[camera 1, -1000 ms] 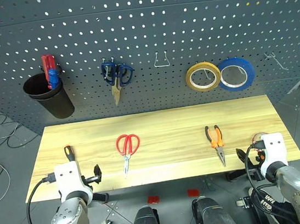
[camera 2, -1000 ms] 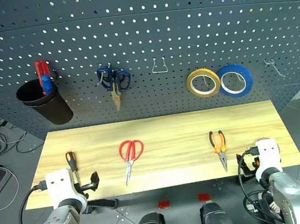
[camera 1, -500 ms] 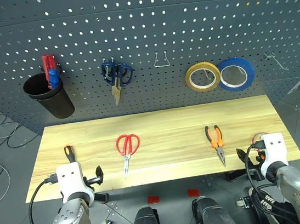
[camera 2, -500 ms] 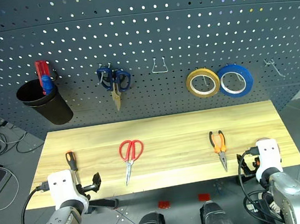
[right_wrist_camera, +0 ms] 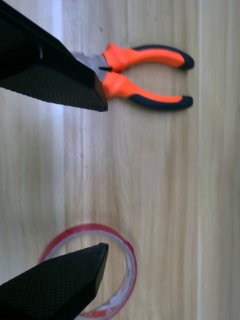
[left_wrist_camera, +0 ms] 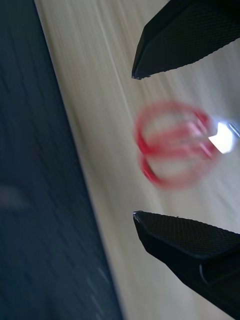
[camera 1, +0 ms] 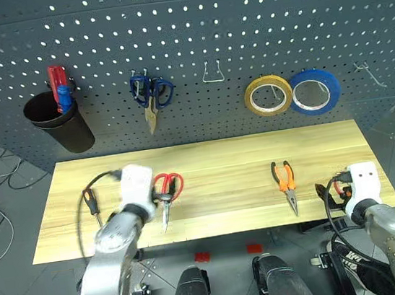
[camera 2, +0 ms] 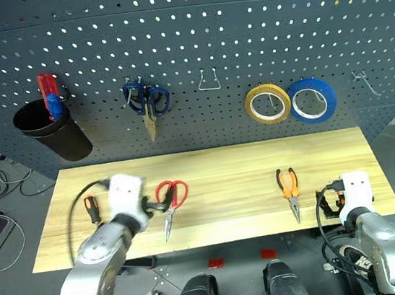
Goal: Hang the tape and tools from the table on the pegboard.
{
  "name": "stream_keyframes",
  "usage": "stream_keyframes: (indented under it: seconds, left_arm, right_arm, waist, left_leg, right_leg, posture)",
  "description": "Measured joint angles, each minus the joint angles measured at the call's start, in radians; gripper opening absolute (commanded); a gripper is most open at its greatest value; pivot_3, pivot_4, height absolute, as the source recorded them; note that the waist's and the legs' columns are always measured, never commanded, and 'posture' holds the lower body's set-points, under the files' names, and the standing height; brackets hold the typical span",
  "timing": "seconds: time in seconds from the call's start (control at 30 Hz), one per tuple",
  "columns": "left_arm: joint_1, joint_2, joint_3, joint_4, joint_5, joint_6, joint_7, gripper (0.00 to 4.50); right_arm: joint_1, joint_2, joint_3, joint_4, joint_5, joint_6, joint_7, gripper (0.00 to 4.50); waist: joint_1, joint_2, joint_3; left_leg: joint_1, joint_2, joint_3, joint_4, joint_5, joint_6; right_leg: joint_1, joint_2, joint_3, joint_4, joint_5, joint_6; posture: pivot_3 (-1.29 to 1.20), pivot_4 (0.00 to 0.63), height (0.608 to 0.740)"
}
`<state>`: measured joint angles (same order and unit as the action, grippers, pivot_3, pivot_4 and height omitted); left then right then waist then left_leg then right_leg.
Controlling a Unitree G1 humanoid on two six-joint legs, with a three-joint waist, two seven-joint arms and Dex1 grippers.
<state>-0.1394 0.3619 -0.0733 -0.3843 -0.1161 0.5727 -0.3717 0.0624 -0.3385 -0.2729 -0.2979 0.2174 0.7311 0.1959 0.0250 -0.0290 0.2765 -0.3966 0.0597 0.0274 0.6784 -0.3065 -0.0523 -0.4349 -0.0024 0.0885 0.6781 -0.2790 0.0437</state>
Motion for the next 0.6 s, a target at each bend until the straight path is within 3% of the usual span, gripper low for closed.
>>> stream_keyframes:
  seconds: [0.23, 0.4, 0.6]
  left_arm:
    - [-0.211, -0.020, -0.257, 0.171, 0.008, -0.265, -0.292, 4.45]
    - [-0.345, -0.118, -0.287, 0.354, -0.081, -0.354, -0.484, 4.45]
    - [-0.435, -0.170, -0.308, 0.561, -0.082, -0.499, -0.646, 4.45]
  right_arm:
    - [-0.057, 0.034, -0.021, 0.002, 0.003, 0.068, -0.066, 4.50]
    - [-0.067, 0.073, -0.025, -0.041, 0.020, 0.105, -0.089, 4.50]
    - [-0.081, 0.072, -0.023, -0.054, 0.019, 0.123, -0.113, 4.50]
  waist:
    - [-0.021, 0.007, 0.051]
    - [-0.037, 0.010, 0.086]
    - [-0.063, 0.011, 0.119]
  left_leg:
    - [-0.001, 0.001, 0.001, 0.000, 0.001, -0.001]
    - [-0.002, 0.001, 0.002, 0.002, 0.002, -0.004]
    - [-0.003, 0.001, 0.004, 0.001, 0.003, -0.004]
  right_leg:
    - [-0.003, 0.000, 0.002, 0.002, 0.000, 0.000]
    - [-0.004, 0.001, 0.002, 0.003, 0.000, 0.000]
    - [-0.006, 0.001, 0.004, 0.002, 0.000, 0.001]
  posture:
    - [-0.02, 0.436, 0.740]
    - [-0.10, 0.475, 0.740]
    - [-0.16, 0.504, 0.740]
